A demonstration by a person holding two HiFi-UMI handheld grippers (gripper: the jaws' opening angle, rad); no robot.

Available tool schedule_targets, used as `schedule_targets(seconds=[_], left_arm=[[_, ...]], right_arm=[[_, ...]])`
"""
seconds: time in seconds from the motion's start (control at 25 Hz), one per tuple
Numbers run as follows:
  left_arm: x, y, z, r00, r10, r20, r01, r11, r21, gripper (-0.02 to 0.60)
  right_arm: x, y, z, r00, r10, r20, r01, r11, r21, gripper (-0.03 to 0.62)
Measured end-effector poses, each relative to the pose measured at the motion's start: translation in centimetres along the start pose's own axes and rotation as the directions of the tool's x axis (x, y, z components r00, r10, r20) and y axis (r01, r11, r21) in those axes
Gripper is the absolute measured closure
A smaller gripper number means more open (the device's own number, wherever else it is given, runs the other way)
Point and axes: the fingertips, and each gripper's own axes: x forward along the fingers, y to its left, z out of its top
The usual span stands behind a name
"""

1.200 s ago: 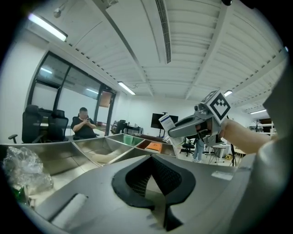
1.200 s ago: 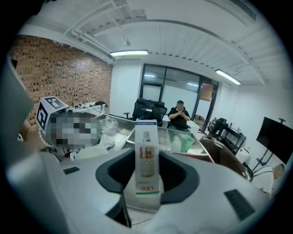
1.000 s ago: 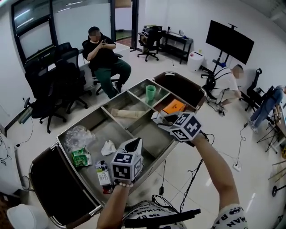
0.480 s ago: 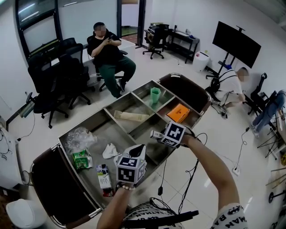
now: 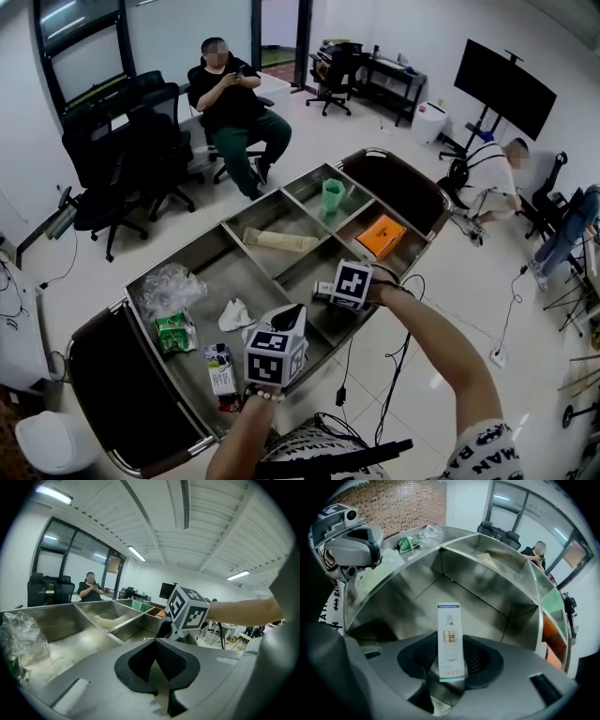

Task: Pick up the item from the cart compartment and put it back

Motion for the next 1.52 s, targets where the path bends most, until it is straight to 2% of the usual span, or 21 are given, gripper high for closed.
schedule_targets(seconds=[0.12,0.28,0.32,0.36,0.4,0.44,0.52,0.6,0.68,0.8,0.92,1.08,1.12,1.16,1.24,1.36,1.44,1.52], left_arm=[[-0.1,0.0,-0.1,1.0,0.0,0.004,0.0,1.0,0.0,0.577],[-0.2,0.1,-0.1,1.0,0.001,0.012,-0.001,1.0,-0.008,0.577],[-0.3,0.2,-0.2,1.0,0.002,0.012,-0.002,1.0,-0.011,0.577],[-0.3,0.2,-0.2,1.0,0.003,0.012,-0.002,1.0,-0.012,0.577],[-0.4,0.2,-0.2,1.0,0.003,0.012,-0.003,1.0,-0.013,0.577],[-0.4,0.2,-0.2,1.0,0.002,0.013,-0.002,1.0,-0.013,0.577],[-0.4,0.2,-0.1,1.0,0.001,0.015,-0.001,1.0,-0.011,0.577],[-0.4,0.1,-0.1,1.0,-0.001,0.017,0.001,1.0,-0.009,0.577],[-0.5,-0.1,0.0,1.0,-0.005,0.02,0.005,1.0,-0.004,0.577],[-0.7,-0.6,0.1,1.0,-0.013,0.027,0.013,1.0,0.007,0.577],[-0.8,-0.9,0.1,0.999,-0.023,0.029,0.022,1.0,0.015,0.577],[-1.1,-1.1,0.4,0.998,-0.032,0.05,0.031,0.999,0.026,0.577],[-1.2,-1.3,0.6,0.998,-0.035,0.058,0.033,0.999,0.03,0.577],[-1.4,-1.5,0.8,0.997,-0.039,0.067,0.037,0.999,0.035,0.577],[-1.9,-2.1,1.2,0.994,-0.055,0.09,0.052,0.998,0.039,0.577],[-2.7,-3.2,1.4,0.99,-0.077,0.116,0.072,0.996,0.046,0.577],[-3.1,-3.9,1.1,0.988,-0.086,0.125,0.08,0.995,0.052,0.577],[-3.7,-4.3,0.6,0.987,-0.09,0.131,0.084,0.995,0.053,0.577]], right_arm=[[0.8,-1.0,-0.4,0.999,-0.03,-0.027,0.029,0.999,-0.014,0.418],[1.0,-1.0,-0.4,0.999,-0.023,-0.041,0.022,0.999,-0.025,0.404],[1.1,-0.9,-0.4,0.999,-0.02,-0.039,0.019,1.0,-0.023,0.395],[1.1,-0.7,-0.3,0.999,-0.017,-0.034,0.017,1.0,-0.018,0.346],[1.0,-0.5,-0.2,1.0,-0.01,-0.024,0.01,1.0,-0.008,0.345],[0.8,-0.1,-0.1,1.0,0.007,-0.01,-0.007,1.0,0.008,0.345],[-0.1,0.0,0.3,1.0,0.013,0.022,-0.014,0.999,0.032,0.289],[-1.5,-1.4,0.6,0.997,-0.047,0.059,0.045,0.998,0.033,0.281],[-3.2,-1.9,1.1,0.99,-0.072,0.122,0.065,0.996,0.062,0.281],[-6.7,-1.5,2.3,0.957,-0.098,0.272,0.066,0.99,0.125,0.283],[-10.1,-1.0,3.1,0.888,-0.16,0.432,0.077,0.976,0.204,0.299],[-14.5,-0.2,2.7,0.784,-0.274,0.558,0.123,0.948,0.293,0.301],[-15.7,0.1,2.5,0.75,-0.304,0.587,0.132,0.939,0.318,0.302],[-17.0,0.5,2.3,0.711,-0.334,0.619,0.133,0.928,0.347,0.342],[-19.4,1.4,1.7,0.625,-0.39,0.676,0.118,0.904,0.412,0.372],[-22.0,2.9,-0.1,0.499,-0.486,0.718,0.09,0.853,0.515,0.463],[-23.1,3.9,-1.5,0.433,-0.545,0.718,0.083,0.817,0.57,0.522],[-23.7,5.1,-2.8,0.389,-0.581,0.715,0.066,0.791,0.608,0.542]])
